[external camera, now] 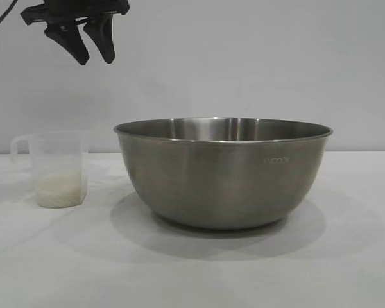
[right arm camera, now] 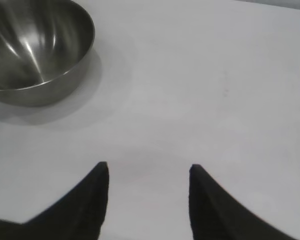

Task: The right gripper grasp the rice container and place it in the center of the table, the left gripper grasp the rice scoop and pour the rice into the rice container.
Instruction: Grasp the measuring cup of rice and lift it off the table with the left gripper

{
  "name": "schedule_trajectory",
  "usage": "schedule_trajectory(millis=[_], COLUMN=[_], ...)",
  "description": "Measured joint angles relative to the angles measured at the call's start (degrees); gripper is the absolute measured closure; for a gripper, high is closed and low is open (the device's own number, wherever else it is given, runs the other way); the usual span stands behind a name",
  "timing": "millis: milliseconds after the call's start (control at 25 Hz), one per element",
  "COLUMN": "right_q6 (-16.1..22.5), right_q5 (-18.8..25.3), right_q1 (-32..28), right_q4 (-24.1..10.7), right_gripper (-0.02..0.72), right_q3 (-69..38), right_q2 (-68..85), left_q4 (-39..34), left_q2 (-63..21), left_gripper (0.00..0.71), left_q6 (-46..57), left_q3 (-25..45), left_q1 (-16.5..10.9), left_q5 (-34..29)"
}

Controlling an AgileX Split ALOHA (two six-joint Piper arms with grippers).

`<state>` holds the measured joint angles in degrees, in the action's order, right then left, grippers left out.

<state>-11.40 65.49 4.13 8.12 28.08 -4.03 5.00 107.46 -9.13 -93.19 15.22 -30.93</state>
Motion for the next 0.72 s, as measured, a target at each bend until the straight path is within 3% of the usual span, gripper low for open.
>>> schedule_trajectory(millis=[120,240,320,560,720], right_q6=[0.0,0.0,0.0,0.0,0.0], right_q5=[0.0,0.0,0.0,0.0,0.0], right_q1=[0.0,0.0,0.0,0.0,0.0], right_q4=[-0.1,-0.1,-0.1,-0.1,-0.1], right_gripper=[0.338,0.338,0.338,0.338,0.338], right_q3=[0.0,0.0,0.0,0.0,0.0], right_q2=[0.0,0.0,0.0,0.0,0.0], left_q4=[0.0,0.0,0.0,0.0,0.0], left_q2=[-2.6,-6.2,-9.3,-21.6,-25.9], left_gripper=[0.385,0.385,0.385,0.385,0.385], left_q6=[-1.1,-2.3,-3.1,-3.2,-3.4], left_q3=[0.1,5.1,12.8,42.7,57.2], left_q1=[0.7,1.3,1.5,1.5,1.5], left_q5=[1.4,8.1,14.7,44.2,57.6])
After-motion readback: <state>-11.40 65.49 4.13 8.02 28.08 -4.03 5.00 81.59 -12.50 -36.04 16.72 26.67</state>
